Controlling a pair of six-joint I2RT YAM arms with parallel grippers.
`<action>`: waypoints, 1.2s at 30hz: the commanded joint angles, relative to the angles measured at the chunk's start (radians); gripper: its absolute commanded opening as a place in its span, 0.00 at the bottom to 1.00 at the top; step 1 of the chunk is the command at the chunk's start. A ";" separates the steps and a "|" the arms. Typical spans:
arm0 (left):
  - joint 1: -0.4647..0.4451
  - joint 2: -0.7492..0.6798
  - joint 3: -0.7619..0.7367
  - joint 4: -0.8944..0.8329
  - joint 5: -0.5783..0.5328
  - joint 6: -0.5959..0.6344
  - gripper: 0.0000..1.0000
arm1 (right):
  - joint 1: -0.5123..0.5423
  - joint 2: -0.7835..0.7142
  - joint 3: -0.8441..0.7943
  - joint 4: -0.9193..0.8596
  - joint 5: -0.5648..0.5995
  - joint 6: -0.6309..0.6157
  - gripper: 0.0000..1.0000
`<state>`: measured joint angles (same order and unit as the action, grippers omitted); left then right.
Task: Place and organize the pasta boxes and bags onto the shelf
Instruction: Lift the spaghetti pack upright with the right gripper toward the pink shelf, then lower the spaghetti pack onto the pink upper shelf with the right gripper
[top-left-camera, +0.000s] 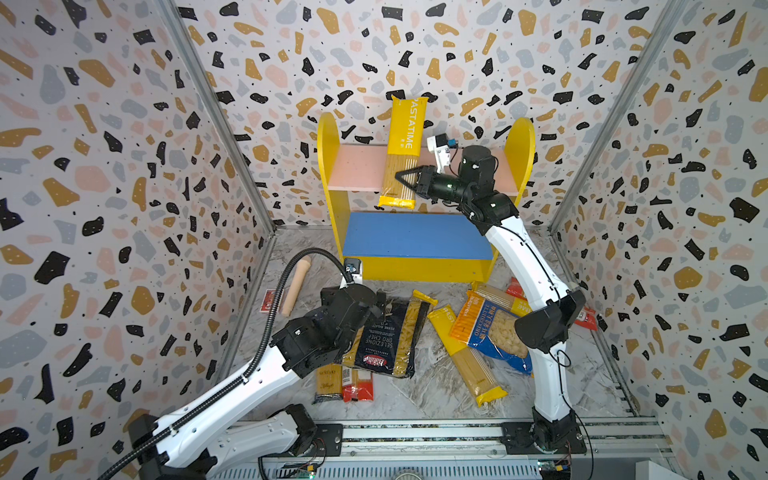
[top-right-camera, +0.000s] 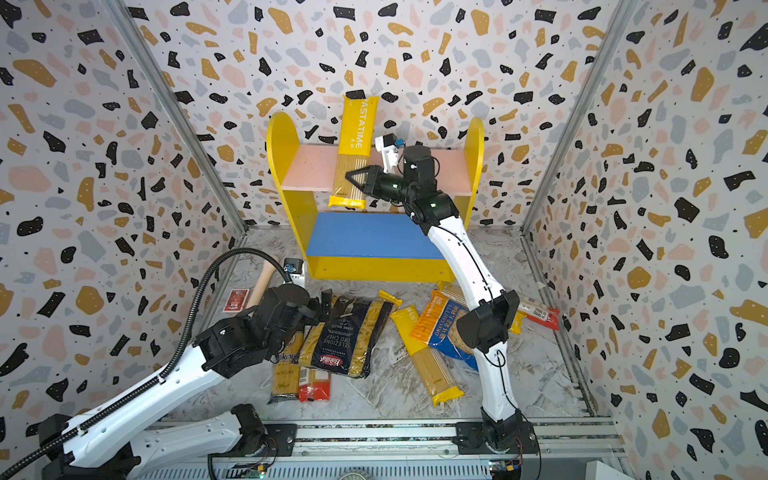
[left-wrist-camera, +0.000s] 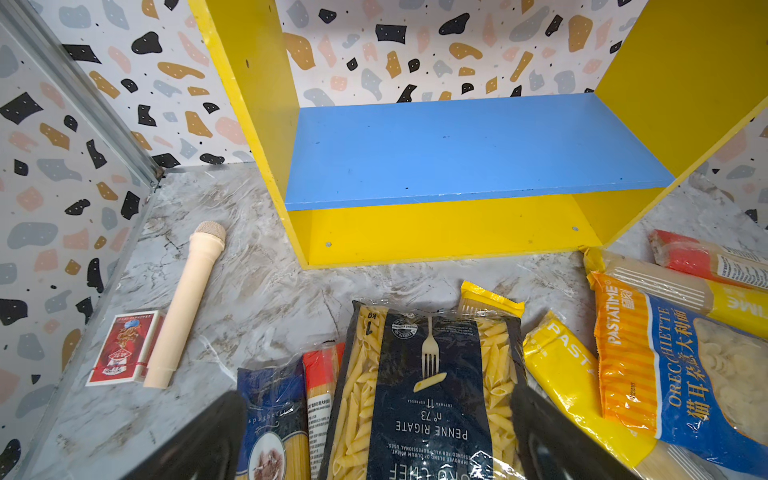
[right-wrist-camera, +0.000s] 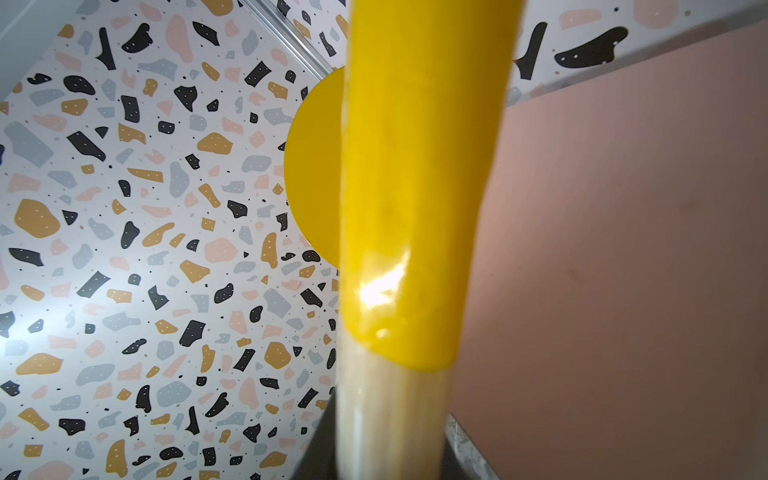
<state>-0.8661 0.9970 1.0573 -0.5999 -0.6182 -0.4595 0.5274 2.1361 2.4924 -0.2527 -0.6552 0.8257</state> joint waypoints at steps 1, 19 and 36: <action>0.000 -0.007 0.018 0.026 0.014 0.007 1.00 | 0.039 -0.022 0.076 0.212 -0.017 0.012 0.16; 0.001 -0.044 0.007 0.029 -0.013 0.010 0.99 | 0.026 0.016 0.083 0.297 0.009 0.116 0.46; 0.001 -0.042 0.000 0.041 -0.005 0.024 0.99 | 0.075 -0.051 0.070 -0.133 0.260 -0.198 0.78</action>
<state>-0.8661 0.9607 1.0573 -0.5968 -0.6121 -0.4557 0.5945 2.1380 2.5294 -0.2848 -0.4652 0.7219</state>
